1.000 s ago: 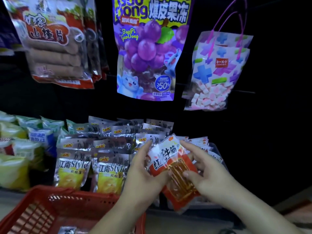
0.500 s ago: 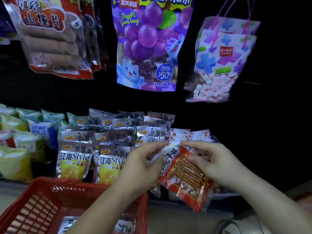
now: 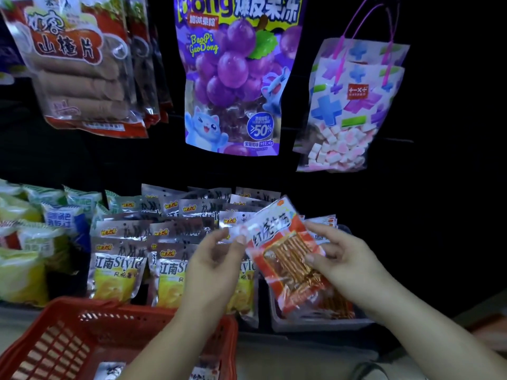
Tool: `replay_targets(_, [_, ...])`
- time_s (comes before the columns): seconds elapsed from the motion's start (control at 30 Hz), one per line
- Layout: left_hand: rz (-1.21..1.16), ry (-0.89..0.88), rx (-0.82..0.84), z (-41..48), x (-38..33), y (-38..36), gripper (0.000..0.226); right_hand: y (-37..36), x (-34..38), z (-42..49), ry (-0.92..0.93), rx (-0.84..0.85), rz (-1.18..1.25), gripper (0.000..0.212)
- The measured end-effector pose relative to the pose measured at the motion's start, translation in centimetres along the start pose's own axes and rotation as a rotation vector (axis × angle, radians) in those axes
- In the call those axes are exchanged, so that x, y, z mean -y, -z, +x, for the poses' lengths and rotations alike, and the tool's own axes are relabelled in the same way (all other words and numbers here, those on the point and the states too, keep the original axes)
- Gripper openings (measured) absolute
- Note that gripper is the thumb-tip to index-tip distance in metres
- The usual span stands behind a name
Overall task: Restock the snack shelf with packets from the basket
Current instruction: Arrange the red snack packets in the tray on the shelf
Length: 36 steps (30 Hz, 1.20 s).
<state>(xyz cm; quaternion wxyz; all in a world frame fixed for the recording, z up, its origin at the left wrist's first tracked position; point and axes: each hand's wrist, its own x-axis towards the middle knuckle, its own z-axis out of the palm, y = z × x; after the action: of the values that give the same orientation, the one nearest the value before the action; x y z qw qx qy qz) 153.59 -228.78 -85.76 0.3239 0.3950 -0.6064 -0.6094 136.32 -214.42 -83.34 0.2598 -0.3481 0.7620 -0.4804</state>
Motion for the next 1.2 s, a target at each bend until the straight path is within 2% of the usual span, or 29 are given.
replay_targets(0.07, [-0.008,0.066,0.175,-1.6,0.3,-1.2,0.050,-0.6,-0.1,0.1,-0.024,-0.090,0.152,0.052])
replay_targets(0.13, [-0.075,0.109,0.344,-3.2,0.3,-2.7,0.058,-1.3,0.1,0.0,-0.068,-0.097,0.237,0.052])
replay_targets(0.3, [-0.158,0.076,0.200,-2.4,0.5,-2.7,0.077,-0.9,0.3,-0.1,-0.068,0.132,0.172,0.081])
replay_targets(0.4, [-0.099,0.053,0.233,-2.3,0.0,-2.4,0.081,-0.8,0.4,-0.1,-0.033,0.163,0.054,0.095])
replay_targets(0.5, [-0.096,0.057,0.250,-2.5,-0.1,-2.5,0.081,-0.8,0.4,0.0,-0.035,0.129,0.035,0.094])
replay_targets(0.63, [-0.106,0.028,0.252,-2.5,0.2,-2.3,0.082,-0.9,0.4,-0.4,0.002,0.181,0.023,0.092])
replay_targets(0.77, [-0.074,-0.055,0.294,-2.9,0.1,-2.2,0.076,-1.1,0.5,-0.6,0.011,0.165,-0.093,0.080])
replay_targets(0.93, [-0.083,-0.027,0.222,-2.0,0.5,-1.9,0.073,-0.8,0.6,-0.6,-0.033,0.236,-0.081,0.072])
replay_targets(1.0, [-0.019,-0.089,0.220,-2.2,0.7,-1.9,0.074,-0.7,0.7,-0.7,0.041,0.118,-0.175,0.068])
replay_targets(1.07, [0.111,-0.205,0.255,-2.8,1.0,-2.1,0.075,-0.9,1.1,-0.9,0.116,0.018,-0.109,0.060])
replay_targets(1.17, [0.447,-0.466,0.298,-3.8,1.8,-3.0,0.079,-1.6,1.7,-0.9,0.054,0.084,0.227,0.051])
replay_targets(1.2, [0.506,-0.504,0.314,-4.2,1.7,-3.3,0.080,-1.7,1.7,-0.9,0.032,0.112,0.274,0.048])
